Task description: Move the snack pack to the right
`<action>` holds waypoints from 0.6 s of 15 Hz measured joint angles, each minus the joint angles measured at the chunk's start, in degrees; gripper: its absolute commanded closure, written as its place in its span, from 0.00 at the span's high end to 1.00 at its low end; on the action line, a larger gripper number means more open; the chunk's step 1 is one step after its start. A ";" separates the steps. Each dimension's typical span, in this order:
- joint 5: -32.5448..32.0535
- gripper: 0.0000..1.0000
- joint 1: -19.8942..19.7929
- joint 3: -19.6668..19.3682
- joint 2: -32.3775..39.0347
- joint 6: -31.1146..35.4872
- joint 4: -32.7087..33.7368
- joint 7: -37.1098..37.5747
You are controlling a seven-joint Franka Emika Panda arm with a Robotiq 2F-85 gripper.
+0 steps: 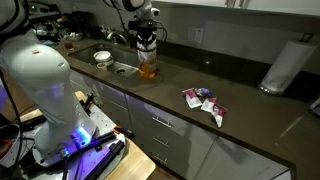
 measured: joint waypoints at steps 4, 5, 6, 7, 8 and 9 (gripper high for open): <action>-4.27 0.06 -1.29 -0.41 -0.17 -0.01 -0.48 1.33; -5.48 0.06 -1.69 -0.67 -0.37 -0.01 -0.63 2.00; -6.56 0.05 -2.13 -0.90 -0.64 -0.02 -0.79 2.67; -7.52 0.05 -2.54 -1.16 -0.96 -0.07 -0.95 3.37; -8.28 0.04 -2.97 -1.41 -1.30 -0.09 -1.11 3.81; -8.99 0.06 -3.39 -1.64 -1.66 -0.14 -1.23 4.38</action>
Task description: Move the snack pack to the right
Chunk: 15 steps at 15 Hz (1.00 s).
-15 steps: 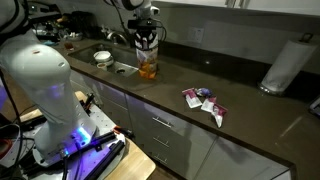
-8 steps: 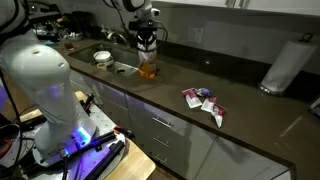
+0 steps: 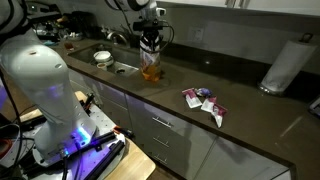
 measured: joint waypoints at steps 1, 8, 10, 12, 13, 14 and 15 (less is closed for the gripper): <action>-0.72 0.06 -0.35 -0.24 -0.40 -0.02 -0.17 0.60; -4.90 0.05 -2.43 -1.55 -3.68 -0.30 -2.29 5.71; -5.13 0.05 -3.11 -2.01 -4.61 -0.32 -2.99 6.79; -5.13 0.06 -3.68 -2.77 -5.53 -0.32 -3.91 7.43; -5.13 0.19 -3.99 -3.16 -5.84 -0.32 -4.32 7.67; -5.12 0.31 -4.09 -3.63 -6.04 -0.32 -4.60 7.76; -5.00 0.32 -4.10 -4.04 -6.24 -0.32 -4.91 7.79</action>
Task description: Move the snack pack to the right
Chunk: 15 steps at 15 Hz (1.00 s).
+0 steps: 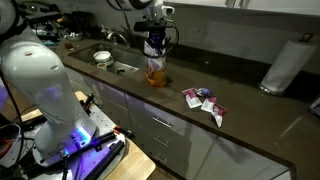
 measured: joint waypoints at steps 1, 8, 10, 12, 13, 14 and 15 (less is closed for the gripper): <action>0.13 0.08 0.00 -0.25 -0.13 0.02 -0.27 0.01; 0.14 0.01 0.00 -0.56 -0.30 0.03 -0.75 1.04; 0.14 0.01 -0.08 -0.91 -0.59 0.03 -1.15 1.46; 0.14 0.01 -0.44 -1.30 -0.99 0.03 -1.59 2.03; 0.14 0.01 -0.69 -1.52 -1.27 0.03 -1.87 2.40; 0.14 0.01 -0.98 -1.84 -1.73 0.03 -2.28 2.66; 0.14 0.01 -1.44 -2.10 -2.35 0.03 -2.83 2.98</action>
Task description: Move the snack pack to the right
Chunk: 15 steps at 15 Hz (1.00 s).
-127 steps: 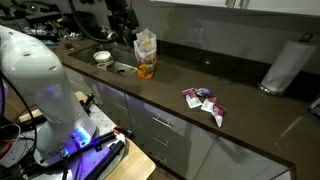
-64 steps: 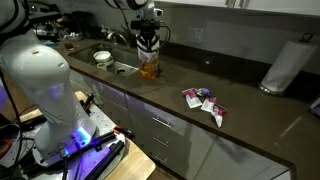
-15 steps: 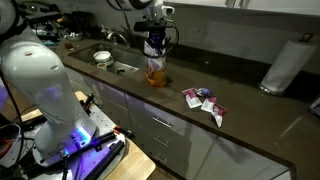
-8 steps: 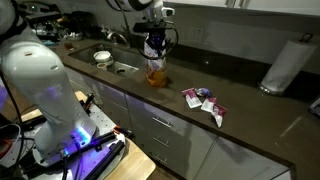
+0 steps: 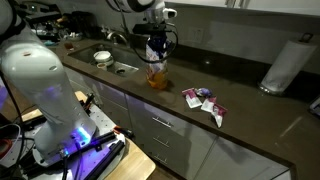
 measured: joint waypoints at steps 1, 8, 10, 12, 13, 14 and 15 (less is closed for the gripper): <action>0.00 0.01 -0.48 -0.35 -0.87 0.00 -0.78 0.35; -0.08 0.20 -4.60 -2.40 -9.71 -0.01 -8.32 1.91; -0.06 0.34 -5.07 -2.50 -11.26 -0.01 -9.68 2.72; 0.06 0.47 -5.03 -2.53 -12.05 -0.01 -10.13 3.72; 0.19 0.53 -4.92 -2.52 -12.19 -0.04 -10.13 4.16; 0.27 0.60 -4.86 -2.48 -12.24 -0.13 -10.13 4.72; 0.34 0.66 -4.81 -2.41 -12.27 -0.36 -10.12 5.30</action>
